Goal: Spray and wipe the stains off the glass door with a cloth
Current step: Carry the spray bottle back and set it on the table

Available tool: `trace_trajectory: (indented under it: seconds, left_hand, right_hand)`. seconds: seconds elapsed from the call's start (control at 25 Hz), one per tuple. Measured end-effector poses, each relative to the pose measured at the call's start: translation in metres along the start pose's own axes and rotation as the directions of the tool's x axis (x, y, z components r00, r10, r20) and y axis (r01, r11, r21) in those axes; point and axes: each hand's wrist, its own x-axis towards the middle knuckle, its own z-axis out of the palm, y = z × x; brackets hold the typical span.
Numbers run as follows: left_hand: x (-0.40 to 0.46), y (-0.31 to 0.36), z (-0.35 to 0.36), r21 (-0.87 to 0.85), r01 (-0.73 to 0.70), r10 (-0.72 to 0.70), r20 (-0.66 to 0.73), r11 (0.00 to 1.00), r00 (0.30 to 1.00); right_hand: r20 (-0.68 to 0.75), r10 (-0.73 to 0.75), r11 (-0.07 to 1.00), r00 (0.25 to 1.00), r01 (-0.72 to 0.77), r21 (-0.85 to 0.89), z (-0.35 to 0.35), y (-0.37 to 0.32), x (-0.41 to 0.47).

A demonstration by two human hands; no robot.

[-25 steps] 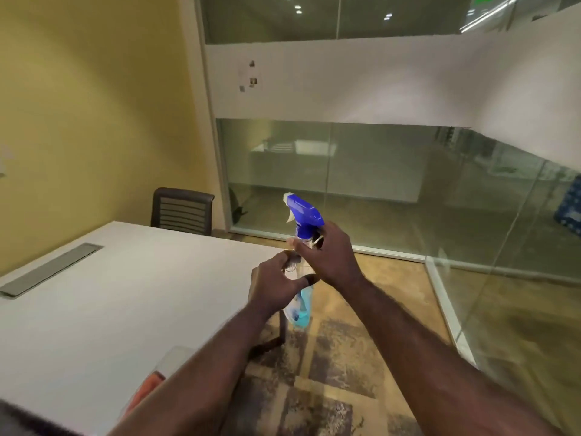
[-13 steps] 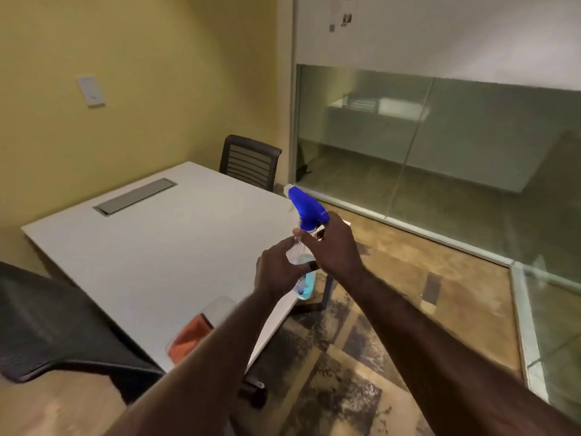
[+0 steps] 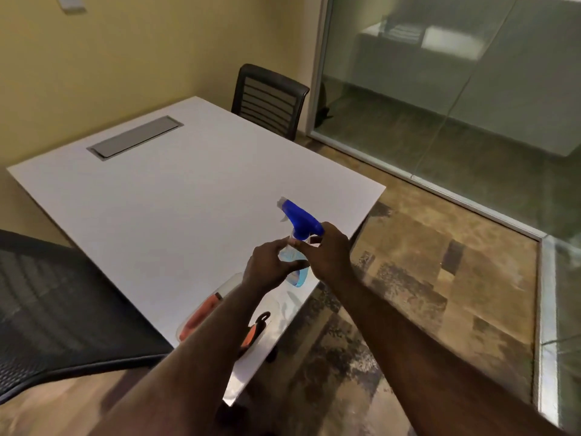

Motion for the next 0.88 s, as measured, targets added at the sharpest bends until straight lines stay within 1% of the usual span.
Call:
trace_trajectory:
  seconds: [0.4, 0.56, 0.72, 0.88]
  left_hand:
    - [0.028, -0.065, 0.018, -0.038, 0.108, -0.108, 0.005, 0.993, 0.994]
    - [0.033, -0.074, 0.022, -0.031, 0.165, -0.165, 0.011, 0.986, 0.986]
    - [0.038, -0.078, 0.026, -0.028, 0.196, -0.195, 0.027, 0.98, 0.98]
    - [0.04, -0.076, 0.027, -0.049, 0.224, -0.224, 0.001, 0.973, 0.975]
  right_hand:
    - [0.069, 0.126, 0.992, 0.99, -0.126, 0.006, 0.059, 0.041, 0.014]
    - [0.099, 0.145, 0.989, 0.984, -0.147, 0.019, 0.069, 0.048, 0.017]
    - [0.07, 0.164, 0.985, 0.984, -0.167, 0.034, 0.074, 0.052, 0.019]
    - [0.076, 0.158, 0.986, 0.985, -0.162, 0.044, 0.076, 0.05, 0.023]
